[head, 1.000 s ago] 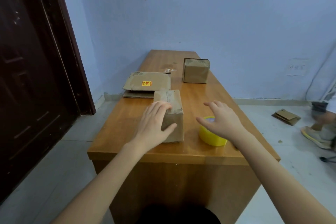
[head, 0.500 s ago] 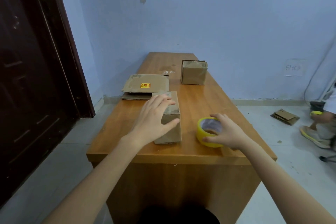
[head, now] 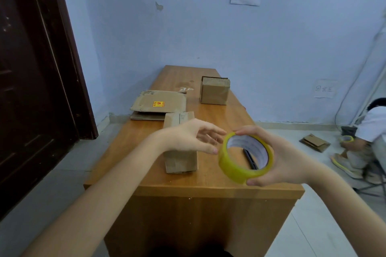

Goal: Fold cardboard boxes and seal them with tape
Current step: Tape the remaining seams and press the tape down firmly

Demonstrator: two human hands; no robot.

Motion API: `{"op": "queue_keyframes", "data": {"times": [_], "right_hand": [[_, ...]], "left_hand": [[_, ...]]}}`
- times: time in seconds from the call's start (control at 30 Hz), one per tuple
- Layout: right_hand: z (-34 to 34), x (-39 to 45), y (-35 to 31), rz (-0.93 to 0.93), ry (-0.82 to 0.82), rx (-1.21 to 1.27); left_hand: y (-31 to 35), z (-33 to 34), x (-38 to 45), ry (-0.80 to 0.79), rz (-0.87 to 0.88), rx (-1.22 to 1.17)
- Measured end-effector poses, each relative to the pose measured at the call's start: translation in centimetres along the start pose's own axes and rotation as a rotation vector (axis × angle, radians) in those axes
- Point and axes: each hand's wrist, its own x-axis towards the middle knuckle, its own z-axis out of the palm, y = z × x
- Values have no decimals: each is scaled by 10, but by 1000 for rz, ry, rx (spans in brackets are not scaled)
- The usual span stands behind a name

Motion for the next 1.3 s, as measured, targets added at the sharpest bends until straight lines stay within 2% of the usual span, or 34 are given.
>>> {"op": "queue_keyframes", "data": {"times": [0.17,0.3,0.37,0.47,0.53,0.6,0.73,0.87,0.93,1.03,1.13,1.3], "right_hand": [[1,4,-6,15,9,30],[8,9,-5,58,93,70],[14,14,-5,85,190,133],[27,26,-9,110,424,285],[38,36,-14,94,585,329],[51,45,-19,79,701,335],[70,59,-30,44,831,296],[71,65,-40,-49,832,270],[72,69,-46,-48,807,229],[67,74,-49,-10,769,166],[60,76,-43,40,720,-9],[56,80,-42,186,642,-12]], "left_hand": [[-11,9,-9,214,84,-193],[-17,10,-16,347,113,-270],[-18,12,-18,439,108,-306],[-13,13,-17,635,80,-389],[-9,16,-16,765,62,-341],[-8,19,-13,921,58,-173],[-11,23,-15,1132,-12,158],[-14,24,-24,1147,-46,158],[-15,24,-28,1135,-120,240],[-15,21,-30,1138,-282,450],[-19,9,-42,1211,-402,482],[-20,6,-51,1166,-473,470]]}}
